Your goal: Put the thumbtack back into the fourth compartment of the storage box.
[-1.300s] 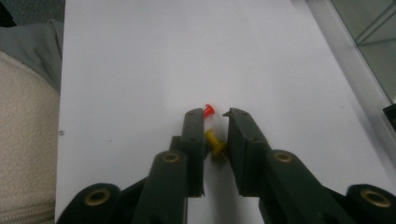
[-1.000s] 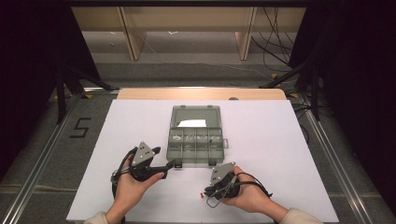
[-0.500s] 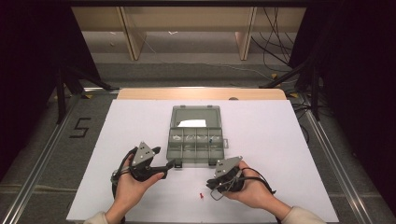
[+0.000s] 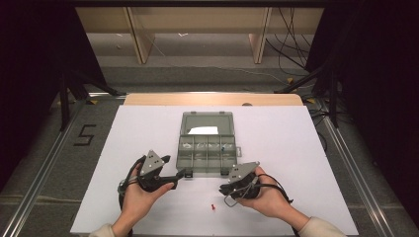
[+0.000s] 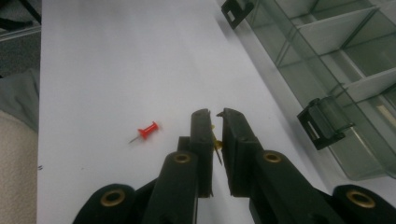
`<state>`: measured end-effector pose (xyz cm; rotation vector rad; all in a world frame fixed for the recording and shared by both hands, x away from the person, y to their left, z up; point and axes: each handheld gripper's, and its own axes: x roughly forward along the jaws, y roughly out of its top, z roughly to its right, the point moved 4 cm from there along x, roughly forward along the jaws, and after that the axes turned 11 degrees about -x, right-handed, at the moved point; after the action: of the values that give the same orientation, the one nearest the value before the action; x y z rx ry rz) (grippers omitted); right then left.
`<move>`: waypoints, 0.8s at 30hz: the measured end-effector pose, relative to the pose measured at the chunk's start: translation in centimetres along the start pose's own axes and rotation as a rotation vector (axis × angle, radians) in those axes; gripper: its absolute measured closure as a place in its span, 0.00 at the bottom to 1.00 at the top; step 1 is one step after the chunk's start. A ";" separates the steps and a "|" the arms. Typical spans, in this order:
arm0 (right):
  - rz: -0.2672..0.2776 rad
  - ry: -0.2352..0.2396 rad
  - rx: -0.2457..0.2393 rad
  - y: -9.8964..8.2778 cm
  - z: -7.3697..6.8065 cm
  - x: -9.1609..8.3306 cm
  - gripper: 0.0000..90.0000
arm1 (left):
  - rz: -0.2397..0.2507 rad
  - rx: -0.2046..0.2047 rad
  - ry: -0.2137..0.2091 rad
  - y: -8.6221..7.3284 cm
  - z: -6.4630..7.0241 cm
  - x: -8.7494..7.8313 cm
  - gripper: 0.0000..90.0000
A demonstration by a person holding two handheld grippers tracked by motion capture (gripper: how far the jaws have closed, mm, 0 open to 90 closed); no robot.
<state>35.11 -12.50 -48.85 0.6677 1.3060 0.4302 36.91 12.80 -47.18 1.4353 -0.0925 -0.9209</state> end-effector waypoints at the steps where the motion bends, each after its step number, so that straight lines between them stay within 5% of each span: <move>1: 0.001 -0.004 -0.003 0.0 0.1 -0.1 0.93 | 0.001 0.000 0.000 0.0 0.0 0.0 0.30; 17: 0.023 -0.044 0.024 0.0 1.3 -0.8 0.93 | 0.001 0.015 -0.006 0.0 -0.1 0.1 0.30; 24: 0.027 -0.057 0.029 0.1 1.6 -1.0 0.93 | -0.001 -0.009 -0.013 -0.1 0.1 0.1 0.30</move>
<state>36.45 -13.39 -47.92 0.7178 1.2525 0.4125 36.92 12.65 -47.30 1.4213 -0.0970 -0.9307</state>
